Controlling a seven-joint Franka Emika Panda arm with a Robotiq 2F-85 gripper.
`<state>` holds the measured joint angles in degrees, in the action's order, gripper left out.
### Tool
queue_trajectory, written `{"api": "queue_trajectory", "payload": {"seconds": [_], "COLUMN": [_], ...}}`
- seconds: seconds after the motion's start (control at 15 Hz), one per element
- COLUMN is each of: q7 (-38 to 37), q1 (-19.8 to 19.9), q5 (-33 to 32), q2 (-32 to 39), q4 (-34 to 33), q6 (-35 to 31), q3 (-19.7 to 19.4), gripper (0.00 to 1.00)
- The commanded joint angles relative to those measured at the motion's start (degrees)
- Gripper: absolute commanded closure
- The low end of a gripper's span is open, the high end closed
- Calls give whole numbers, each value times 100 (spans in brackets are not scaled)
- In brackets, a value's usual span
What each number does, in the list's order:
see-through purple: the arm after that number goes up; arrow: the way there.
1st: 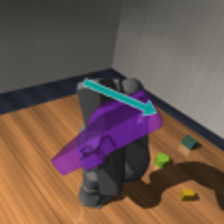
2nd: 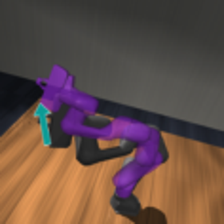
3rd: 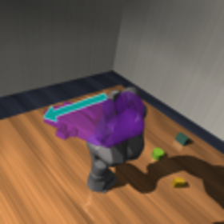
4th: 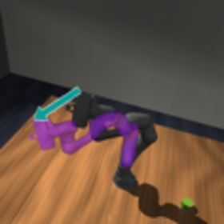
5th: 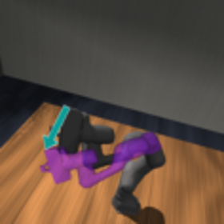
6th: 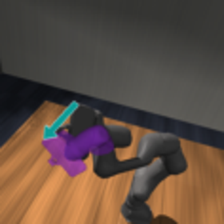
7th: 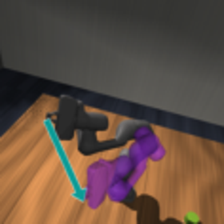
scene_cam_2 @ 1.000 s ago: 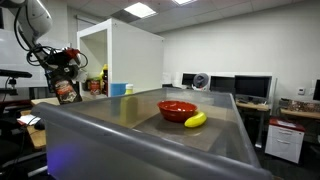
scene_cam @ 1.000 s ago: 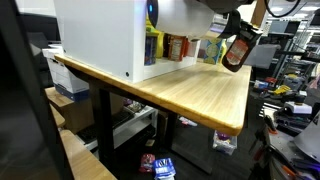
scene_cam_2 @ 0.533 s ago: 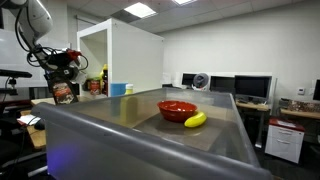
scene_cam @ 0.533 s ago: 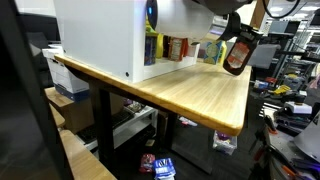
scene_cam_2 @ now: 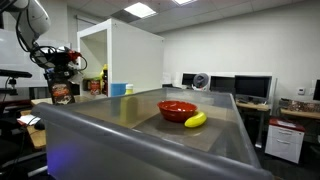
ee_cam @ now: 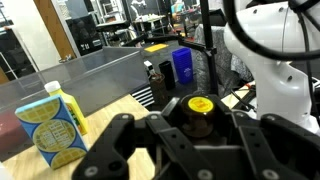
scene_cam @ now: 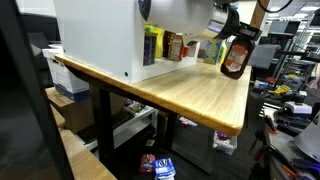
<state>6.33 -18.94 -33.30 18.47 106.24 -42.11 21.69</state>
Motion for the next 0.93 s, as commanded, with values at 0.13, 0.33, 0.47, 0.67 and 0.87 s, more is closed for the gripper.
{"api": "queue_trajectory", "payload": {"seconds": [0.13, 0.33, 0.47, 0.67, 0.87], "q7": [476, 504, 506, 500, 502], "q1": [-36, -30, -37, -62, -64], "q5": [25, 44, 46, 27, 17], "q2": [129, 175, 214, 370, 424], "q4": [-442, -530, -524, -570, -565], "q6": [-202, -189, -149, 41, 148], "q3": [62, 20, 12, -11, 3], "gripper": [91, 91, 91, 91, 91]}}
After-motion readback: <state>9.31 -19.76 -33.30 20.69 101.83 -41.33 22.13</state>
